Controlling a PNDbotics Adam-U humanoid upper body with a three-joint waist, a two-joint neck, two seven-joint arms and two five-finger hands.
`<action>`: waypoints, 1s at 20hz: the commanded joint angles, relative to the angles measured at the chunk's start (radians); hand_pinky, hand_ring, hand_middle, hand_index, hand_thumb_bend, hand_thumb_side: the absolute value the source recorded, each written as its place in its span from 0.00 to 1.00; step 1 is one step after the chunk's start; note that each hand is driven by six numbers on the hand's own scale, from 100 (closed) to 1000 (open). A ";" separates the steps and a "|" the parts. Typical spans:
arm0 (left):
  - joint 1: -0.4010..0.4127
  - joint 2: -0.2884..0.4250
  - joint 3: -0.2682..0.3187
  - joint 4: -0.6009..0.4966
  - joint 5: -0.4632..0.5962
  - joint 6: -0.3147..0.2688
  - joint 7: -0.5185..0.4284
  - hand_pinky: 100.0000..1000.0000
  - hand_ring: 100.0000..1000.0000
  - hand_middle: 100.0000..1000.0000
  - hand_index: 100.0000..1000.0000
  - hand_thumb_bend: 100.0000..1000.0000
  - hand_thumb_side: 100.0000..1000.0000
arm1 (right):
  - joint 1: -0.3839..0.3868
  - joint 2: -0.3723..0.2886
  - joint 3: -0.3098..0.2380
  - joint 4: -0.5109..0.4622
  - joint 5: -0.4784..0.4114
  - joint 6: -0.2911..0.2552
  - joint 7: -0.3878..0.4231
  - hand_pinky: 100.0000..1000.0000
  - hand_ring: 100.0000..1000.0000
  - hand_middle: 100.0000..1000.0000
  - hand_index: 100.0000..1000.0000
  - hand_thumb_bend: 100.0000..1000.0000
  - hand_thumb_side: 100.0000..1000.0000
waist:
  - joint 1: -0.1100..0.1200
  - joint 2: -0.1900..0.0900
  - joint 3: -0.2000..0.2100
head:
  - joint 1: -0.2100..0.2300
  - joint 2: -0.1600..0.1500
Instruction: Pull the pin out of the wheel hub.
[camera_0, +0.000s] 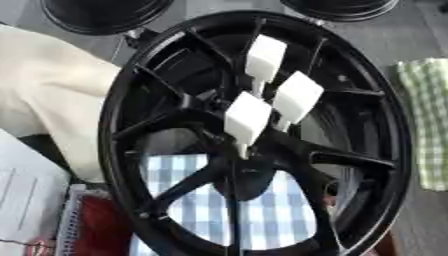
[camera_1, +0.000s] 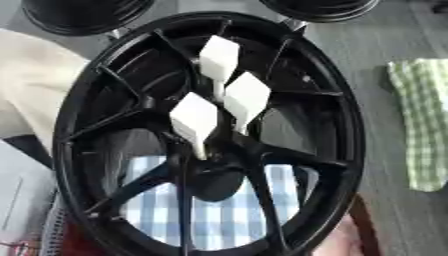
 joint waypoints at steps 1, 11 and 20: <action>0.001 0.011 0.013 -0.021 -0.008 0.000 0.005 0.81 0.69 0.64 0.83 0.13 0.75 | 0.009 -0.012 -0.032 0.038 0.015 0.012 -0.016 0.84 0.78 0.71 0.71 0.09 0.00 | -0.005 -0.033 -0.001 | 0.007 -0.015; 0.002 0.014 0.013 -0.021 -0.009 0.003 0.009 0.81 0.69 0.64 0.83 0.13 0.75 | 0.017 0.014 -0.073 0.075 0.022 0.025 -0.088 0.89 0.86 0.82 0.83 0.21 0.26 | -0.014 -0.037 -0.002 | 0.011 -0.012; -0.001 0.017 0.008 -0.021 -0.007 0.002 0.004 0.81 0.69 0.64 0.83 0.13 0.74 | -0.050 0.008 -0.012 -0.146 -0.201 -0.050 -0.195 0.87 0.76 0.67 0.71 0.00 0.55 | -0.017 -0.041 0.013 | 0.005 -0.013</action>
